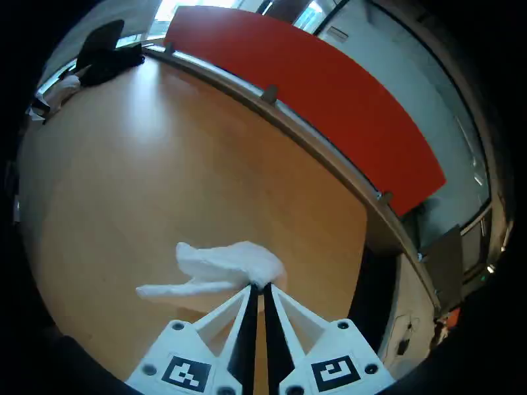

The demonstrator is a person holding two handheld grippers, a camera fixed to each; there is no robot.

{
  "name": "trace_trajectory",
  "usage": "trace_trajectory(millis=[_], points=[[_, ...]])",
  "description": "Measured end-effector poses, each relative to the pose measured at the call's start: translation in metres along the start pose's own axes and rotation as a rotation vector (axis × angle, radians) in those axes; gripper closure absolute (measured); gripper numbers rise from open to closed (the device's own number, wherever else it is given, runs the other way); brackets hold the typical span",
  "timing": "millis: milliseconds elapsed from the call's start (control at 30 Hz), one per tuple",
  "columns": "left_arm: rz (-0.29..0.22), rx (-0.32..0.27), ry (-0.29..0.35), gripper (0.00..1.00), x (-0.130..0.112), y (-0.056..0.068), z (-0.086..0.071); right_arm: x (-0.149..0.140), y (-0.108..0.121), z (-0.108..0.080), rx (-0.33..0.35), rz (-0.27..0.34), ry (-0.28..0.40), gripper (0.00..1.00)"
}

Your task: Fold towel

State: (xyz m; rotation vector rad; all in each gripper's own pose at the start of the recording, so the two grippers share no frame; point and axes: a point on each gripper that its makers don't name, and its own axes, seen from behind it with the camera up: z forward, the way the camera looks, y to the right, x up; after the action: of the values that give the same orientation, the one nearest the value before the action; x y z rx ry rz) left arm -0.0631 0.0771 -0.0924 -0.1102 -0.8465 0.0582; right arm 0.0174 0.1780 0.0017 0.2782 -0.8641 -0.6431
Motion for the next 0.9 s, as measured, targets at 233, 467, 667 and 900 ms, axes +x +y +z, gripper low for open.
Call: trace_trajectory(millis=[233,467,667,900], points=[[0.010,-0.002,-0.004,0.07,0.000,0.005,0.001,-0.052,-0.005,0.005,0.004,0.048,-0.076,0.94],[0.016,0.000,-0.007,0.07,-0.001,0.007,0.002,-0.098,-0.013,0.010,0.011,0.083,-0.152,0.94],[0.016,0.005,-0.012,0.07,-0.003,0.005,0.002,-0.135,-0.024,0.014,0.020,0.108,-0.225,0.94],[0.019,0.009,-0.016,0.07,-0.005,0.005,0.001,-0.164,-0.037,0.022,0.021,0.151,-0.291,0.94]])
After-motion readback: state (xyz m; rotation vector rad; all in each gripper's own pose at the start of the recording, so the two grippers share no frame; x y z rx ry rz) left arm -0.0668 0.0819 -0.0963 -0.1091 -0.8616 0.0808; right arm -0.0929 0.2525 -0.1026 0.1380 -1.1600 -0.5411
